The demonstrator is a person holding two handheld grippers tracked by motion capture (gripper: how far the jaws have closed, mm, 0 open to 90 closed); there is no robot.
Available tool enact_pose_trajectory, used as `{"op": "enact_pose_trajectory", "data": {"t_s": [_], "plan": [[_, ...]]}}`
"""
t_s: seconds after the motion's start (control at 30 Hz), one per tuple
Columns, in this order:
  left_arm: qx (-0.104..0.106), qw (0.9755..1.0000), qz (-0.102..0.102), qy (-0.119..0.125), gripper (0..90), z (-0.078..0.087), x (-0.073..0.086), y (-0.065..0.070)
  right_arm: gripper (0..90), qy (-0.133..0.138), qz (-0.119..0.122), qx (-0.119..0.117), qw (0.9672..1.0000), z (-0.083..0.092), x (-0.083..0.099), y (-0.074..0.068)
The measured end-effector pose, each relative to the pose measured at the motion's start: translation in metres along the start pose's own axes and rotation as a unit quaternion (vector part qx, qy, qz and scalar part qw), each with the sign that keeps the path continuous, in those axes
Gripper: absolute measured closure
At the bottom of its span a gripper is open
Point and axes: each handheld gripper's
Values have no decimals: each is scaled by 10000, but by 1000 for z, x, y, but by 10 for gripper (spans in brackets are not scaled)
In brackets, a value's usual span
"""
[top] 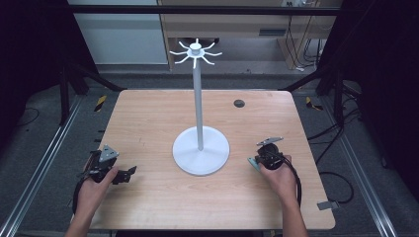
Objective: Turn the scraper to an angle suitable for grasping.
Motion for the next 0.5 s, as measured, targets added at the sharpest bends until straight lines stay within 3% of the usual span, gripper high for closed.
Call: {"op": "enact_pose_trajectory", "data": {"t_s": [0.43,0.5], "plan": [[33,9999,-85,-49,34,-1,-1,3,900,-30,295,-333,9990,4,3,-10],[30,9999,-109,-68,35,-2,-1,2,900,-68,313,-507,9982,6,5,-12]]}}
Point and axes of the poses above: each handheld gripper's, and its own axes: z roughly backward along the jaws, x roughly out of its underside, y roughly to its right, and after that the axes turned 13 degrees about -y, right-handed
